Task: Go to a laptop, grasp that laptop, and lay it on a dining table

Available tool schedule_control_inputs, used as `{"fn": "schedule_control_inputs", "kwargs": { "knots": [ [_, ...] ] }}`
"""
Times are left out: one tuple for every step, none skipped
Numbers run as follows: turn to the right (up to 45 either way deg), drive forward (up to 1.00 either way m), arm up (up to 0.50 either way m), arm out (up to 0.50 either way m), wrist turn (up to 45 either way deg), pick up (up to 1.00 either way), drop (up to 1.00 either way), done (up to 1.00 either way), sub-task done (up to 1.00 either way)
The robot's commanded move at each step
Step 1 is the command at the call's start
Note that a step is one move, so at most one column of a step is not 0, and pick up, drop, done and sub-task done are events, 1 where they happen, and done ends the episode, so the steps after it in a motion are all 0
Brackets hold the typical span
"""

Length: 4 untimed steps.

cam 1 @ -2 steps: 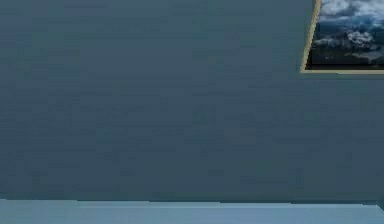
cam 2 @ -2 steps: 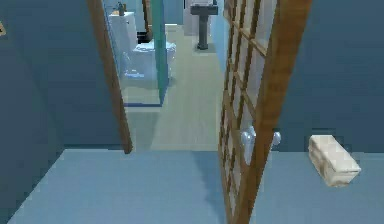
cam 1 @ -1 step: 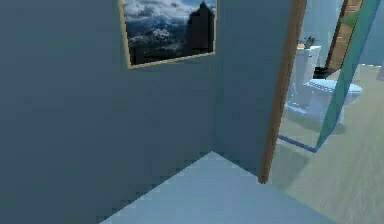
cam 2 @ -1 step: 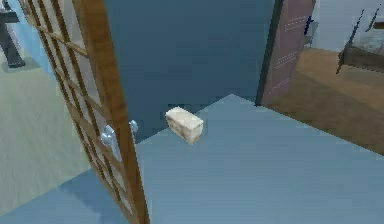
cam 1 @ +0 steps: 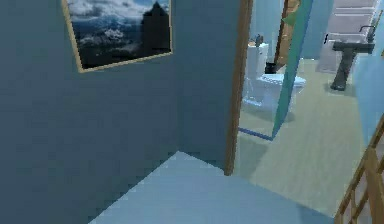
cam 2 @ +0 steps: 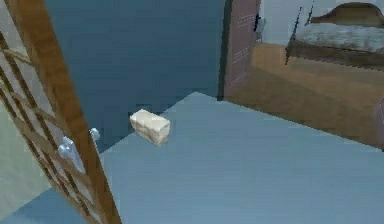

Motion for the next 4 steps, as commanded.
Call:
{"fn": "schedule_control_inputs", "kwargs": {
  "knots": [
    [0.0,0.65,0.00,0.00,0.0,0.00,0.00,0.00,0.00],
    [45.0,0.00,0.00,0.00,0.0,0.00,0.00,0.00,0.00],
    [0.0,1.00,0.00,0.00,0.0,0.00,0.00,0.00,0.00],
    [0.0,1.00,0.00,0.00,0.0,0.00,0.00,0.00,0.00]
  ]
}}
